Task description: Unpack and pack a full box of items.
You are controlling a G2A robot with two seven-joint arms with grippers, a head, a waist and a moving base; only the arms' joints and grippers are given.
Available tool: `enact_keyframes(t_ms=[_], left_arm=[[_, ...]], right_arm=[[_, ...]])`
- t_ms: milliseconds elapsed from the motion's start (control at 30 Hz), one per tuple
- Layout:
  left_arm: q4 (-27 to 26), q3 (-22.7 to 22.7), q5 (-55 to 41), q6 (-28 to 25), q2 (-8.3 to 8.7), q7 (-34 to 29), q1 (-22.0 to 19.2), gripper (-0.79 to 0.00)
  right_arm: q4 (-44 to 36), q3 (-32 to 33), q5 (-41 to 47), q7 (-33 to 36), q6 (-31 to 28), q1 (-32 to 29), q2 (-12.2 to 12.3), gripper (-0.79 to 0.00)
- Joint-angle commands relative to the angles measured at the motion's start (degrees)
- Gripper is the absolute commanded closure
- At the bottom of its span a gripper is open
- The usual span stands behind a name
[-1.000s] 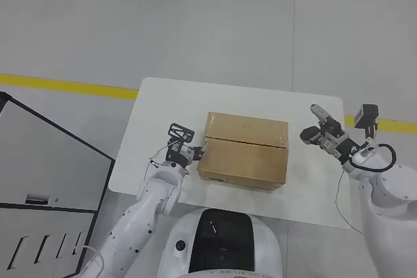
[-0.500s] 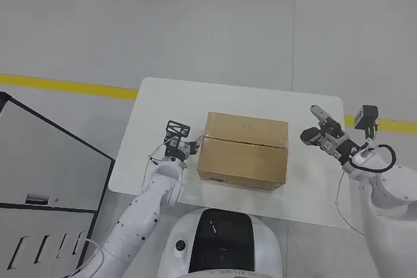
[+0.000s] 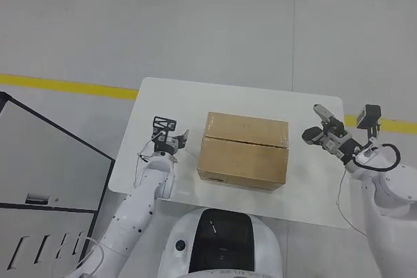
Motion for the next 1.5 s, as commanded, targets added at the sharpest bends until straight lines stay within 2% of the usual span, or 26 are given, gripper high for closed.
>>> enact_keyframes(t_ms=[0,200,300,333,367,600,833,1133,1467], left_arm=[[-2.12,-1.26,-1.05,-0.5,0.12,-0.37,0.99,-0.785],[-10.89,-5.88,-6.13,-5.61,0.81,-3.93,5.75,-0.785],[-14.29,-7.54,-9.69,-10.23,1.19,-7.45,8.68,-0.785],[-14.85,-7.98,-10.27,-11.07,1.28,-8.01,9.52,-0.785],[-15.06,-8.18,-9.71,-11.48,1.38,-8.19,10.24,-0.785],[-14.99,-8.07,-7.47,-11.17,1.48,-7.7,10.96,-0.785],[-14.85,-7.77,-7.69,-11.51,1.42,-6.7,11.47,-0.785],[-15.56,-8.54,-6.57,-11.84,1.57,-7.26,12.33,-0.785],[-15.95,-9.14,-6.65,-11.1,1.59,-6.99,13.16,-0.785]], right_arm=[[-0.15,0.77,0.27,1.13,-0.45,-0.29,0.17,-0.785],[5.61,5.29,9.98,5.03,0.56,-2.14,0.35,-0.785],[12.35,3.65,17.33,8.6,0.25,-1.31,0.01,-0.785],[14.21,2.12,15.28,9.26,-0.36,-0.51,0.08,-0.785],[14.81,0.57,8.7,7.62,-1.43,0.43,0.33,-0.785],[15.05,0.34,9.3,6.74,-1.46,0.35,0.26,-0.785],[22.36,-1.24,9.19,6.39,-2.59,3.26,0.36,-0.785],[27.38,-6.82,9.43,6.09,-4.43,7.91,-0.15,-0.699],[28.81,-9.23,6.76,4.99,-4.61,9.85,-0.04,-0.693]])
